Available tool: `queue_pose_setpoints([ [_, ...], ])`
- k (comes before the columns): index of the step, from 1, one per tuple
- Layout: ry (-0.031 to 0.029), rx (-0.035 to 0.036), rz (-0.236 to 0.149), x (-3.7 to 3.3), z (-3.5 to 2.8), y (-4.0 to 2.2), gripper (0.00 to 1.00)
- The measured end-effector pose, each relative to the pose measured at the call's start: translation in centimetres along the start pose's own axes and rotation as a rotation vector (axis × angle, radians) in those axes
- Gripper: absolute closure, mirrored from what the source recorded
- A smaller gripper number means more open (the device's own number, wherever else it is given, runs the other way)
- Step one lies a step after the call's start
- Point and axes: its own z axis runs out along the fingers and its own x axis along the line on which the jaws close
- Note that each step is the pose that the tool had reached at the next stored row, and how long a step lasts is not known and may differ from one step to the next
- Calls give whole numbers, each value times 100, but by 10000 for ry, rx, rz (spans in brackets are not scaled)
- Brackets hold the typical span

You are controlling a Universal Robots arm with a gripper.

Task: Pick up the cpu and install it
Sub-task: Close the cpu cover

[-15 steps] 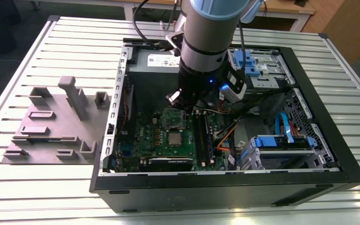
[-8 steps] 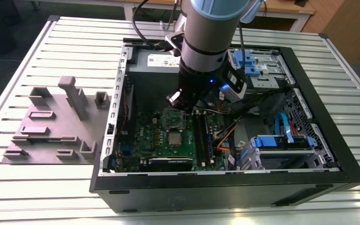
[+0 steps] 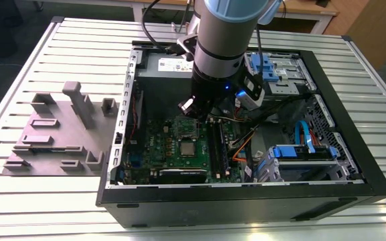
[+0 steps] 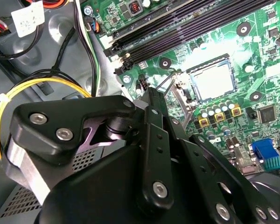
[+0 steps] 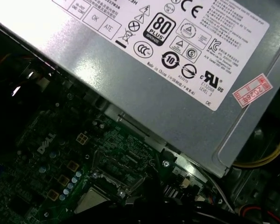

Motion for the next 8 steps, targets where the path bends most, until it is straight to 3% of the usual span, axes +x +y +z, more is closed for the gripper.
queue_pose_setpoints([
  [8, 1, -1, -4, 8, -2, -12, 90],
])
